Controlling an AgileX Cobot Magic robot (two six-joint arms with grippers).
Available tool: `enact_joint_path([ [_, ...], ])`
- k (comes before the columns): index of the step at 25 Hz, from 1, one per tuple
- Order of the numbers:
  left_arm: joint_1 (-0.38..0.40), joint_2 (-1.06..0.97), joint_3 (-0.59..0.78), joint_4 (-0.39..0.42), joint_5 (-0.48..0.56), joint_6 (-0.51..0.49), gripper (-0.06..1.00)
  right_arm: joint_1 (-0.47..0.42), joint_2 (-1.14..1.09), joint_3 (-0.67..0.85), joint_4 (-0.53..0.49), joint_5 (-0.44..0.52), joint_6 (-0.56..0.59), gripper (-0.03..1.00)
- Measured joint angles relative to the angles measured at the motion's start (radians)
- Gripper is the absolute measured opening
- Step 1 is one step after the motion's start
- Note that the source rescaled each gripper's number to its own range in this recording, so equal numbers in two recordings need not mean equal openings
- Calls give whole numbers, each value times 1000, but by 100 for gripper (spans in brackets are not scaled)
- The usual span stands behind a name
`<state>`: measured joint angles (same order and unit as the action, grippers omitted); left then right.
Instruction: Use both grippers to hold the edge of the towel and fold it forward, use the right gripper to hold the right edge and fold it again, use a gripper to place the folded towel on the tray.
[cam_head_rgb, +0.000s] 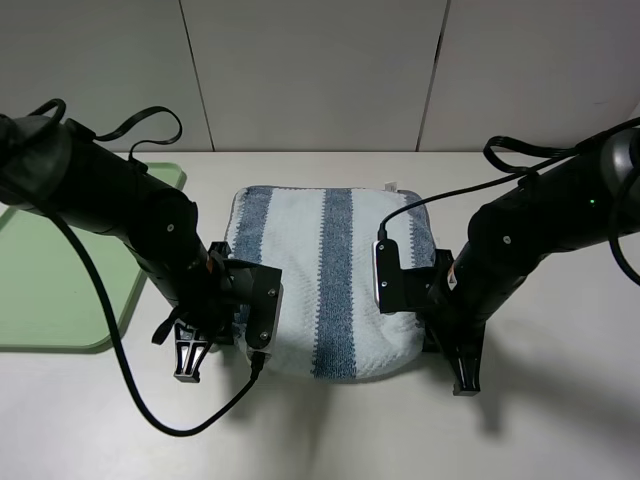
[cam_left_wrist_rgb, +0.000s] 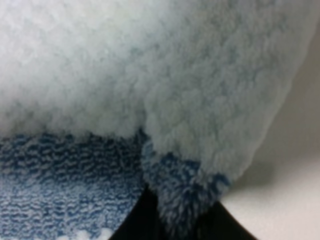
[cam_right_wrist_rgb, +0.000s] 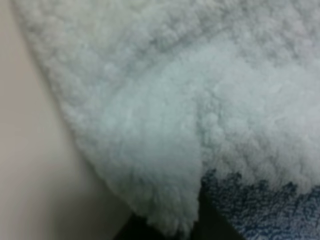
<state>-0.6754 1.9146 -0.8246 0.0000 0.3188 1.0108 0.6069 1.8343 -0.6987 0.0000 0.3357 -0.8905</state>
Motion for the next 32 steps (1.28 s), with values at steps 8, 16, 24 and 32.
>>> enact_joint_path([
  [8, 0, 0, 0, 0, 11, 0, 1, 0, 1, 0, -6, 5, 0, 0],
  [16, 0, -87, 6, -6, 159, 0, 0, 0, -75, 5, 0, 94, 0, 0],
  [24, 0, -237, 6, -13, 278, 0, 0, 0, -259, 6, 20, 225, 0, 0],
  [32, 0, -342, 6, -35, 444, 0, 0, 3, -395, 6, 94, 373, 8, 0],
])
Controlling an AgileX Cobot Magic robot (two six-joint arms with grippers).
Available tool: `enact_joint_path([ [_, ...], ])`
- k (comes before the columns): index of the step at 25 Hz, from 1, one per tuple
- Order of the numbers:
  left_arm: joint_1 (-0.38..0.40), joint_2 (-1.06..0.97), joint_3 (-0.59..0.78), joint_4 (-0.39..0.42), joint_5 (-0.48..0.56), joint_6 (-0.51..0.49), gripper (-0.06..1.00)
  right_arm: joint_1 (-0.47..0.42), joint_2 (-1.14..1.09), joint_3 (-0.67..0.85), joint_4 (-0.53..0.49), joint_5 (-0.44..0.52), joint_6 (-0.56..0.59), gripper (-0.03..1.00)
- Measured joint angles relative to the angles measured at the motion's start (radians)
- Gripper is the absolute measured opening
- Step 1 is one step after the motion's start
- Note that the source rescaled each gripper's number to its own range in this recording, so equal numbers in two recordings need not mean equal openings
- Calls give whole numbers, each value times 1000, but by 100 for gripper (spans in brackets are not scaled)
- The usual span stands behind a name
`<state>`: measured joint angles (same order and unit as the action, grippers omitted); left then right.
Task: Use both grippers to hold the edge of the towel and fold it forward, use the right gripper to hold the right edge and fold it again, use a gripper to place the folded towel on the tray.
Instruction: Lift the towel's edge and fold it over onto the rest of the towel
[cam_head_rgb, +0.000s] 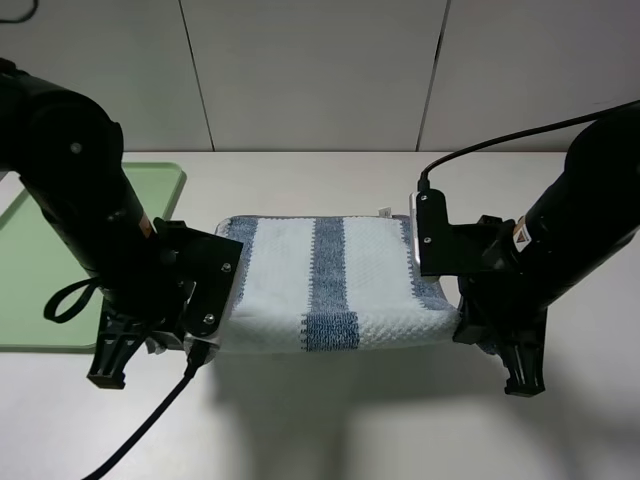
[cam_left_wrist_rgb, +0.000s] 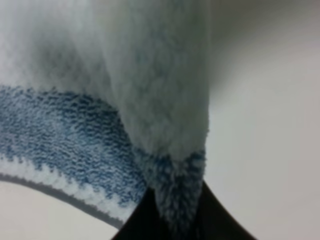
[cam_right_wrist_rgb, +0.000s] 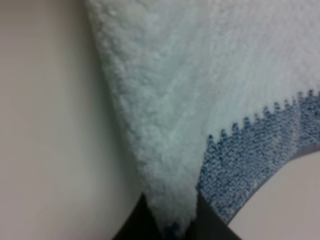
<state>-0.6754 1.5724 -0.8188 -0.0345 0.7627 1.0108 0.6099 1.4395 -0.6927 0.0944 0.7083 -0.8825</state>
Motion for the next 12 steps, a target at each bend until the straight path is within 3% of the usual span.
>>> enact_joint_path([
  [12, -4, -173, -3, -101, 197, -1, 0, 1, -141, 0, 65, 175, 10, 0],
])
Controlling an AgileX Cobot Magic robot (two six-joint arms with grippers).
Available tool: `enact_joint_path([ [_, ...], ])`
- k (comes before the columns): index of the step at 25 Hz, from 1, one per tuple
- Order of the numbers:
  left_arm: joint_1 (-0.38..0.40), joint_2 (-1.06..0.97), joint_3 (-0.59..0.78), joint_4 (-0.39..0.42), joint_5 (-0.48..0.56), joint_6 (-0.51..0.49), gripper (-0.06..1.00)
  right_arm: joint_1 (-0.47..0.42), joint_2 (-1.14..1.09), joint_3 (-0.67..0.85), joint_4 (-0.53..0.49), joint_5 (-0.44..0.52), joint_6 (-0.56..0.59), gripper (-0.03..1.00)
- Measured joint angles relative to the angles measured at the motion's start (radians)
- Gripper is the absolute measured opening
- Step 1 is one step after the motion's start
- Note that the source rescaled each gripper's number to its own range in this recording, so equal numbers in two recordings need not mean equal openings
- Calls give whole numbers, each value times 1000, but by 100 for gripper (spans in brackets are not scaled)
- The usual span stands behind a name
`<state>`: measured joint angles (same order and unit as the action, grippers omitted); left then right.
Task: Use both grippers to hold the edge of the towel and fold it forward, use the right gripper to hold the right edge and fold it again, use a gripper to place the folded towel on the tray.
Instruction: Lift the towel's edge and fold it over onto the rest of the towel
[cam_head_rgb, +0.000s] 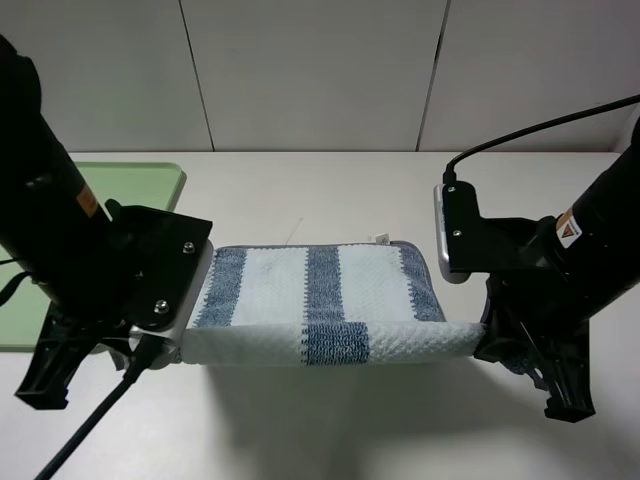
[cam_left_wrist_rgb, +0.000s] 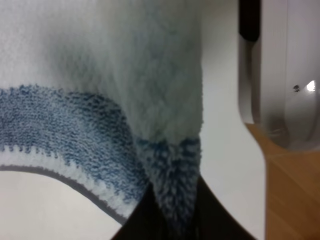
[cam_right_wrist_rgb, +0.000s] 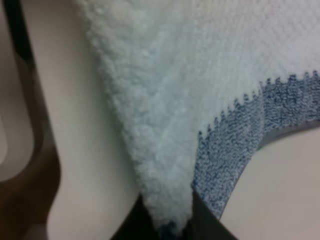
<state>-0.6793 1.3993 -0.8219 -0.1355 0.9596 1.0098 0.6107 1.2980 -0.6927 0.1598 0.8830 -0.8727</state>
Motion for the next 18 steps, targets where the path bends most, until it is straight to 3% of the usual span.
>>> enact_joint_path([
  [11, -1, -71, -1, -25, 84, 0, 0, 3, -146, 0, 59, 91, 51, 0],
  [18, -1, -71, -1, 21, -12, 0, 0, 3, -156, 0, 14, 61, 86, 0],
])
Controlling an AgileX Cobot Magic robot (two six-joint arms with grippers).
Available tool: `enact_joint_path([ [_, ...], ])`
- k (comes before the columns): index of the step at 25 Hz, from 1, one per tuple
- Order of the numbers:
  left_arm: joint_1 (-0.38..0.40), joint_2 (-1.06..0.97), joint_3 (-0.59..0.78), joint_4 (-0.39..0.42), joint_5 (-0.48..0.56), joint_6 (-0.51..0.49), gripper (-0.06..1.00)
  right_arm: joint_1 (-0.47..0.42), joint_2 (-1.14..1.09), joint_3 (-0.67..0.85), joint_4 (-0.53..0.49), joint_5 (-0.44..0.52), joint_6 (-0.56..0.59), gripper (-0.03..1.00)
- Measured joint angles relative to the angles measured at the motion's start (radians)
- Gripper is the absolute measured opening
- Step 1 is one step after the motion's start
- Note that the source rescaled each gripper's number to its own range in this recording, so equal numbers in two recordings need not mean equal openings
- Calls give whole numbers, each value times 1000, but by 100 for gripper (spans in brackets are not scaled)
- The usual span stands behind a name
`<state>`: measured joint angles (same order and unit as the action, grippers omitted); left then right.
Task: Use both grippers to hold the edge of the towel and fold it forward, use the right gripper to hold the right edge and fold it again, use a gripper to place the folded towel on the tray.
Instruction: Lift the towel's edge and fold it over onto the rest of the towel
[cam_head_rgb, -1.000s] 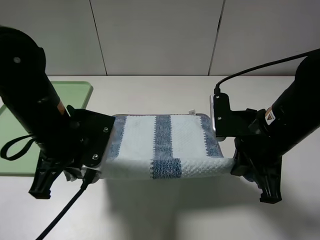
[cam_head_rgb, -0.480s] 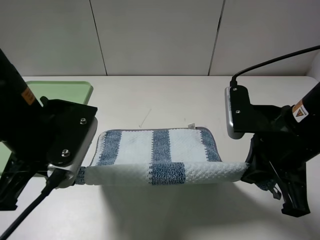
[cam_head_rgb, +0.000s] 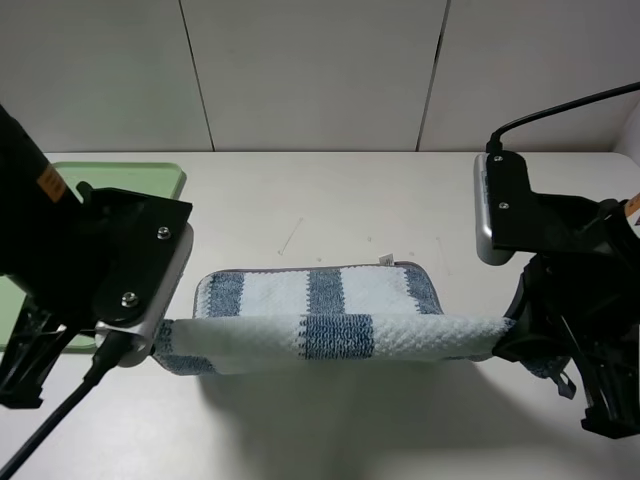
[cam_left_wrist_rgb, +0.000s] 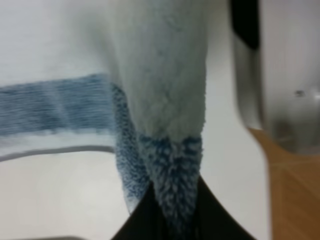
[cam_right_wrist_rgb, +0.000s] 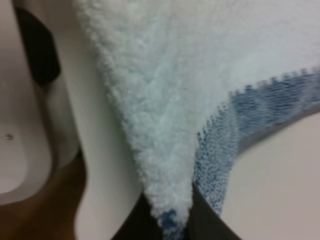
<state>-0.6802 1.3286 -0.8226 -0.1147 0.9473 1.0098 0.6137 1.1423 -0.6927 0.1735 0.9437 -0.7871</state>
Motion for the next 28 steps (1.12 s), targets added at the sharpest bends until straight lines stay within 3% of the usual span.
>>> enact_joint_path([
  [6, 0, 0, 0, 34, -106, 1, 0, 0, 23, 0, -74, -41, 1, 0],
  [15, 0, 4, 0, 61, -144, 1, 0, 0, 161, -97, -139, -57, 1, 0],
  [20, 2, 89, 1, 79, -163, 1, 0, 0, 218, -146, -152, -59, 1, 0],
  [28, 35, 220, 1, 126, -304, -52, 0, 0, 223, -148, -173, -136, 1, 0],
])
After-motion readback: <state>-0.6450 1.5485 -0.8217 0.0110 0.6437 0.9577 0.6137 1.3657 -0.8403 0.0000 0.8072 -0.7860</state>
